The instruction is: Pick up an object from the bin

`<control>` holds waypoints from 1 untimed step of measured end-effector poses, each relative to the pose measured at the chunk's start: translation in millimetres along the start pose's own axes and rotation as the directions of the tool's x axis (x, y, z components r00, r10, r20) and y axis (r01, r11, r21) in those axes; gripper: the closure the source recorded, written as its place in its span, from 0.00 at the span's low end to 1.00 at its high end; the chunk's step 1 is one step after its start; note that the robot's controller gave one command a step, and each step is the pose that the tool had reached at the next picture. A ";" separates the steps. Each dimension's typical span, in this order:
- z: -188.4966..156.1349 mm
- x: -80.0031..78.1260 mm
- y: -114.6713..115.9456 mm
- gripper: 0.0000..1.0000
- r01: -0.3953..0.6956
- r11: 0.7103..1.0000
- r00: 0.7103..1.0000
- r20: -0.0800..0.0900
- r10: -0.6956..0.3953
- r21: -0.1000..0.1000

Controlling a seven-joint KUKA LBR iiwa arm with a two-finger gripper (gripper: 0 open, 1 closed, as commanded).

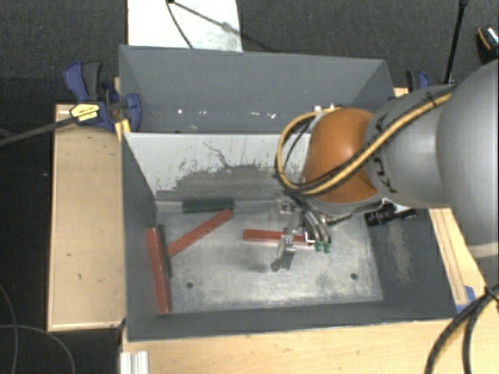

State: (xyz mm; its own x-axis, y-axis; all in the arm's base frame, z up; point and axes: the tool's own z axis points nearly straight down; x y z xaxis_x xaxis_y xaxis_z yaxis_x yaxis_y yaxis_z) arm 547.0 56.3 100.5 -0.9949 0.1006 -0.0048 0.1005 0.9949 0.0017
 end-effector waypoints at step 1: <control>31.2 -0.8 -18.2 0.00 -0.111 0.994 0.994 -0.007 0.111 0.002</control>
Offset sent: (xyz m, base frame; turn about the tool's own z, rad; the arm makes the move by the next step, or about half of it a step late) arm -0.0007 -0.0179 -0.0305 0.1122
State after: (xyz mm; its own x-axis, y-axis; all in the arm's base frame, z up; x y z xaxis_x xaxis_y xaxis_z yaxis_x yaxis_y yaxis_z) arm 546.2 38.1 69.3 -0.9776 0.2106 0.0025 0.2106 0.9776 0.0001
